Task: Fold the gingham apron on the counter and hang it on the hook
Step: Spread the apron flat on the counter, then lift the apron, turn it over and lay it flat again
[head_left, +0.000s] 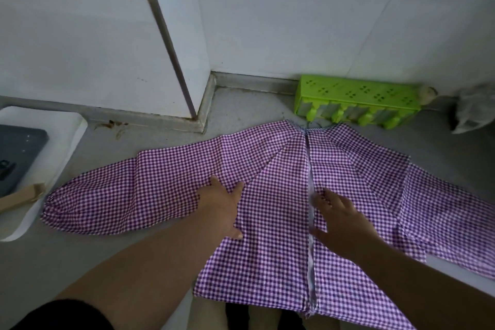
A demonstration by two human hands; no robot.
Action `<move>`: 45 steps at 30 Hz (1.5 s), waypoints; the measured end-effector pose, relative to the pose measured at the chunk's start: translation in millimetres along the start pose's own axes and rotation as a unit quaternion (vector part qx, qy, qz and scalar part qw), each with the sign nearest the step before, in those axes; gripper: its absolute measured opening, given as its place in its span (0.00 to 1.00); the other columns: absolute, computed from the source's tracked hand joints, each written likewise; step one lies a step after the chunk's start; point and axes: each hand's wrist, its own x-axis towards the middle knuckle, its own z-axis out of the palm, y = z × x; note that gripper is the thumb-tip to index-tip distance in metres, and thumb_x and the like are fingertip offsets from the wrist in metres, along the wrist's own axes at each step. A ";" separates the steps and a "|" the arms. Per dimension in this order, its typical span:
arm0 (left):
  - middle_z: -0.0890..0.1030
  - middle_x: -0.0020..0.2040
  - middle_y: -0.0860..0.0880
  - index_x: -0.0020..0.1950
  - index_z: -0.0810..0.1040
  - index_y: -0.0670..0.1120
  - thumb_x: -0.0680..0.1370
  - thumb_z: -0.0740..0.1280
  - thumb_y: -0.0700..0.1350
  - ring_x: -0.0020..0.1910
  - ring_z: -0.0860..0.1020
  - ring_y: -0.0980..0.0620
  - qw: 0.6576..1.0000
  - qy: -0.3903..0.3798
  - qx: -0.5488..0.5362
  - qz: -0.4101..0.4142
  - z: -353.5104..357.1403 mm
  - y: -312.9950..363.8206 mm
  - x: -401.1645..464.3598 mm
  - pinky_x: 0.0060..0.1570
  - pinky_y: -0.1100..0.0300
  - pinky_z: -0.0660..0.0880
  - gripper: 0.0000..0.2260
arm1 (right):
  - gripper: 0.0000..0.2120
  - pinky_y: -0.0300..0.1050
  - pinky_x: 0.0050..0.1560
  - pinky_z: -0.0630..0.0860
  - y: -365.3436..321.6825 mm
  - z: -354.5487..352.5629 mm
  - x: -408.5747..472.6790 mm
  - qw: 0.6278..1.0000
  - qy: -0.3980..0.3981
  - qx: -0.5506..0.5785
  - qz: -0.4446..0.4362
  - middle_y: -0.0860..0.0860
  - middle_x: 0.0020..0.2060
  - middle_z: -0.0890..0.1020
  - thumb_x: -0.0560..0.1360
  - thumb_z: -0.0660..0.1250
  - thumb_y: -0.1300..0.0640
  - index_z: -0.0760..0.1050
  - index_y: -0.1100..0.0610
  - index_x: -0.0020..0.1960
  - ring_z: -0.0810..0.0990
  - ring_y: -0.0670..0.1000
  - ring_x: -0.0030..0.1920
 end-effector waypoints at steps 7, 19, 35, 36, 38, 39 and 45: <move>0.56 0.83 0.39 0.83 0.55 0.47 0.73 0.65 0.76 0.74 0.69 0.37 0.993 0.094 -0.014 0.066 -32.3 19.2 10.1 0.68 0.43 0.74 0.49 | 0.35 0.52 0.73 0.69 22.1 1.5 1.8 0.997 0.008 -0.008 -0.076 0.44 0.80 0.60 0.77 0.64 0.44 0.55 0.42 0.81 0.62 0.49 0.78; 0.70 0.71 0.46 0.70 0.75 0.50 0.80 0.66 0.62 0.66 0.75 0.43 0.962 0.181 -0.205 0.024 -77.6 0.5 72.1 0.64 0.44 0.77 0.23 | 0.11 0.55 0.65 0.77 96.3 -19.1 30.7 0.985 0.141 0.101 0.012 0.48 0.73 0.73 0.76 0.69 0.54 0.83 0.43 0.56 0.78 0.56 0.65; 0.78 0.71 0.45 0.74 0.73 0.50 0.69 0.71 0.73 0.66 0.78 0.43 0.947 0.090 -0.304 -0.060 -95.3 -1.5 121.0 0.67 0.42 0.75 0.41 | 0.47 0.59 0.70 0.70 170.8 -46.9 87.6 0.949 0.035 0.223 0.220 0.63 0.74 0.68 0.70 0.77 0.48 0.57 0.57 0.81 0.72 0.65 0.71; 0.79 0.70 0.45 0.72 0.76 0.50 0.71 0.68 0.74 0.66 0.78 0.43 0.956 0.093 -0.270 -0.061 -94.8 -0.7 117.8 0.69 0.42 0.74 0.38 | 0.44 0.57 0.68 0.72 170.8 -43.4 85.4 0.949 0.028 0.226 0.217 0.62 0.71 0.72 0.70 0.76 0.47 0.60 0.58 0.79 0.74 0.63 0.69; 0.77 0.71 0.44 0.72 0.77 0.50 0.76 0.63 0.73 0.70 0.74 0.42 0.970 0.117 -0.202 -0.063 -95.6 3.9 106.0 0.73 0.44 0.67 0.34 | 0.33 0.54 0.64 0.76 168.2 -45.5 74.1 0.954 0.001 0.216 0.208 0.60 0.66 0.79 0.74 0.73 0.45 0.68 0.58 0.73 0.79 0.61 0.63; 0.77 0.71 0.44 0.72 0.77 0.50 0.78 0.60 0.72 0.71 0.73 0.42 0.973 0.124 -0.184 -0.059 -96.6 6.6 99.9 0.73 0.44 0.65 0.33 | 0.30 0.54 0.64 0.76 166.3 -46.4 68.0 0.958 -0.016 0.207 0.197 0.59 0.65 0.80 0.76 0.70 0.43 0.71 0.57 0.72 0.79 0.61 0.63; 0.78 0.72 0.46 0.76 0.75 0.50 0.81 0.59 0.70 0.67 0.78 0.45 0.935 0.037 -0.352 -0.001 -106.2 15.8 58.0 0.71 0.46 0.73 0.32 | 0.28 0.53 0.68 0.74 152.4 -54.9 37.0 0.929 -0.067 0.289 0.220 0.58 0.65 0.81 0.80 0.65 0.40 0.75 0.57 0.72 0.80 0.60 0.63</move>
